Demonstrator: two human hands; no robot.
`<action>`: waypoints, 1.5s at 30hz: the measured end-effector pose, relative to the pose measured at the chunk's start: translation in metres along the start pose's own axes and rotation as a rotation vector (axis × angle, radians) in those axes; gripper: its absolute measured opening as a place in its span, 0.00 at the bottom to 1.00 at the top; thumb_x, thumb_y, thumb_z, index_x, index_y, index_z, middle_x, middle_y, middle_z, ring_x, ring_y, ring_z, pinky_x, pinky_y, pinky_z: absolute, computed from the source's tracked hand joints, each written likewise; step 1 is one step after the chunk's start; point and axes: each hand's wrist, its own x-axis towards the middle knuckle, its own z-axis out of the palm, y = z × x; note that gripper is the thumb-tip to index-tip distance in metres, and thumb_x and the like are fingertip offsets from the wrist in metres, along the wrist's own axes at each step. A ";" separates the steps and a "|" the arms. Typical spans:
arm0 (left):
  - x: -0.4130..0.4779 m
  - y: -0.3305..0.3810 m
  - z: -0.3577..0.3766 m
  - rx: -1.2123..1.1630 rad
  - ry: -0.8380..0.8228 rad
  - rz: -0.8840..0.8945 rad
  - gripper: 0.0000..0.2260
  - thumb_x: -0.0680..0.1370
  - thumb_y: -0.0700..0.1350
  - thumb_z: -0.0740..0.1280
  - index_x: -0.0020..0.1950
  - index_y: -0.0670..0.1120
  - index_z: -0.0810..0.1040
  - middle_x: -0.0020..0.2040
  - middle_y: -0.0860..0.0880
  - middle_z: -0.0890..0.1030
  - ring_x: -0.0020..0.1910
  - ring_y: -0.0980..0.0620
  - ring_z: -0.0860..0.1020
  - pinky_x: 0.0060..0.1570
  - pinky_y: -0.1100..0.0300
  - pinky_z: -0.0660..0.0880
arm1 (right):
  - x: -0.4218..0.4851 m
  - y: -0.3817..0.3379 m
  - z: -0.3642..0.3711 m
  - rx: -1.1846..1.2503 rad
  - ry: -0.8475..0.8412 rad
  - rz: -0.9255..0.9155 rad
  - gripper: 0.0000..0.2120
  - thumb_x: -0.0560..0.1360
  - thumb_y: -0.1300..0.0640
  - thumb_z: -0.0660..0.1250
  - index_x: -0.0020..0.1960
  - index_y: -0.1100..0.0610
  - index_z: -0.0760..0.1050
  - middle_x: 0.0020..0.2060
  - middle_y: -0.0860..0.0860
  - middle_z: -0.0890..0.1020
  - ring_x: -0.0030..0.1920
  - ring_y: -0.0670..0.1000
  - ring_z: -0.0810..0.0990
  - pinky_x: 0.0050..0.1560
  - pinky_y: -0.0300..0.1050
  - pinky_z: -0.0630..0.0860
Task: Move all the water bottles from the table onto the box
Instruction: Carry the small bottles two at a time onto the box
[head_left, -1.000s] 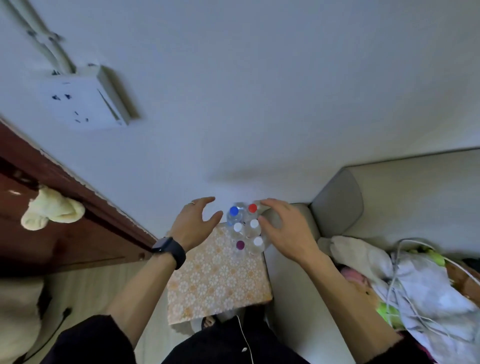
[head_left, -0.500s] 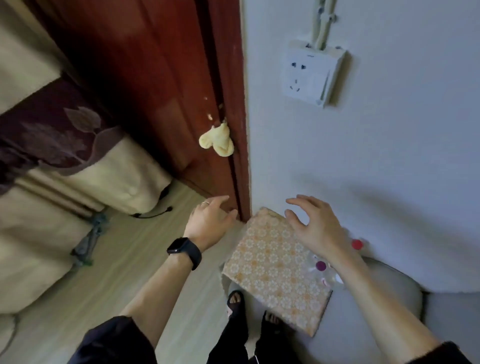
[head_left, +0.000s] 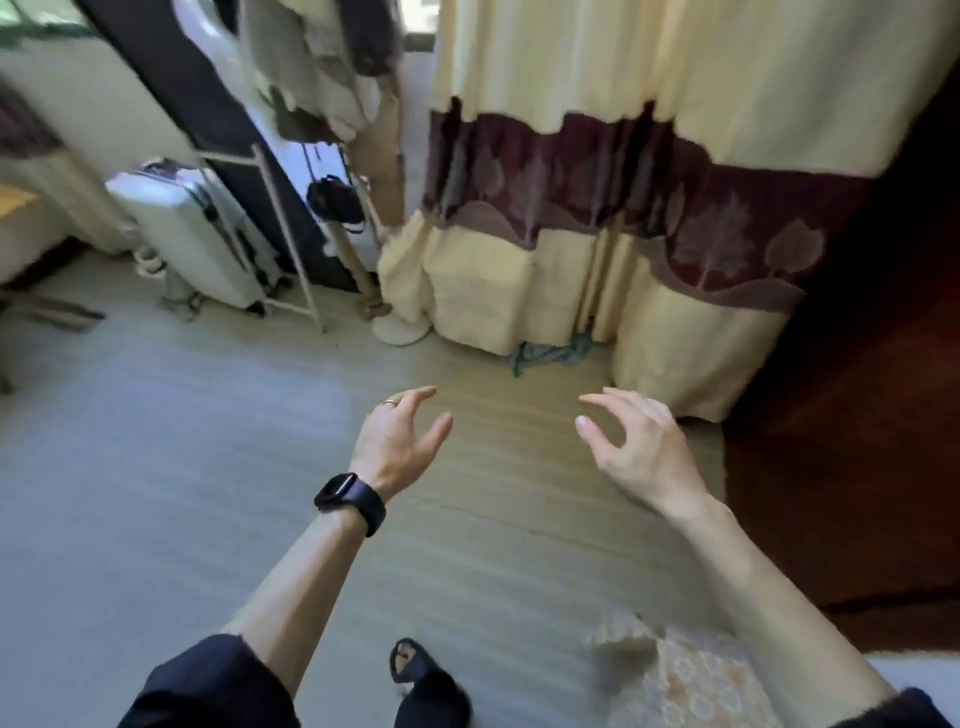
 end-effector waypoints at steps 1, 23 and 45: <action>-0.004 -0.026 -0.022 -0.009 0.046 -0.051 0.22 0.79 0.56 0.67 0.71 0.48 0.74 0.67 0.44 0.77 0.68 0.46 0.73 0.67 0.53 0.70 | 0.019 -0.027 0.017 -0.005 -0.037 -0.062 0.15 0.78 0.46 0.68 0.62 0.49 0.81 0.64 0.53 0.80 0.70 0.54 0.72 0.74 0.51 0.63; 0.002 -0.376 -0.404 0.139 0.701 -0.577 0.21 0.78 0.58 0.66 0.70 0.53 0.74 0.69 0.52 0.76 0.69 0.49 0.71 0.68 0.51 0.67 | 0.259 -0.548 0.293 0.114 -0.301 -0.832 0.21 0.78 0.39 0.64 0.69 0.42 0.74 0.67 0.42 0.76 0.74 0.53 0.65 0.74 0.51 0.64; 0.214 -0.635 -0.693 0.196 0.992 -0.681 0.20 0.78 0.53 0.69 0.69 0.50 0.76 0.67 0.50 0.77 0.67 0.49 0.74 0.68 0.53 0.68 | 0.537 -0.938 0.508 0.251 -0.330 -1.120 0.22 0.77 0.38 0.62 0.70 0.41 0.73 0.67 0.40 0.76 0.72 0.50 0.66 0.72 0.47 0.64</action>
